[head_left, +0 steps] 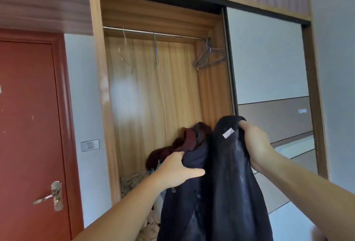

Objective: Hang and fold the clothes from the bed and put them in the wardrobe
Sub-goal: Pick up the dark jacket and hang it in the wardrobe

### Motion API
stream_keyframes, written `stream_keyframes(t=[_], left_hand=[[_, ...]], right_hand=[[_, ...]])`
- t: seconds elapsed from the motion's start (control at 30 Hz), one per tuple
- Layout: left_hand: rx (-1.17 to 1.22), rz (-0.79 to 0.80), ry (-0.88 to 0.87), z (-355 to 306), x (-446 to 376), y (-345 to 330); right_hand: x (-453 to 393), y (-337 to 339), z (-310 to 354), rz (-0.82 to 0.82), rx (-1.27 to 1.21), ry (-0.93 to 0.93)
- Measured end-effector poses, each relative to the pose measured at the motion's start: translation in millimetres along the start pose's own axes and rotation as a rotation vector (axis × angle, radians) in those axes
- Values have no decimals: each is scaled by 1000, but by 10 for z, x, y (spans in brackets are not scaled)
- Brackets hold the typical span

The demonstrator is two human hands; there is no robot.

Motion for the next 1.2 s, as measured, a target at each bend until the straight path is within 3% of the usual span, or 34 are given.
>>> stream_keyframes(t=[0.2, 0.33, 0.47, 0.53, 0.77, 0.87, 0.97, 1.2], left_hand=[[121, -40, -62, 229, -260, 253], [448, 48, 64, 408, -434, 432], [749, -108, 108, 482, -663, 765], [816, -228, 103, 415, -790, 937], [756, -526, 81, 147, -1334, 1237], [645, -556, 91, 107, -1600, 1180], [505, -565, 84, 66, -1805, 1098], [312, -481, -28, 105, -2143, 1248]], right_hand=[[-371, -627, 25, 146, -71, 32], [-632, -802, -24, 132, -32, 27], [-962, -855, -65, 61, 122, 30], [-1131, -872, -151, 102, 226, 15], [-1704, -939, -547, 616, 192, 29], [-1904, -1036, -597, 592, 172, 149], [-2150, -1206, -530, 533, -2, 223], [-2799, -1872, -45, 520, -224, 395]])
Point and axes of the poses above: each hand's wrist, its own x-axis away from the middle knuckle, its own y-axis out of the back of the hand, z = x × y, the point moved 3 cm from there along -x, towards the middle knuckle, and after that the axes turned 5 degrees about z, right-handed, at the moved point
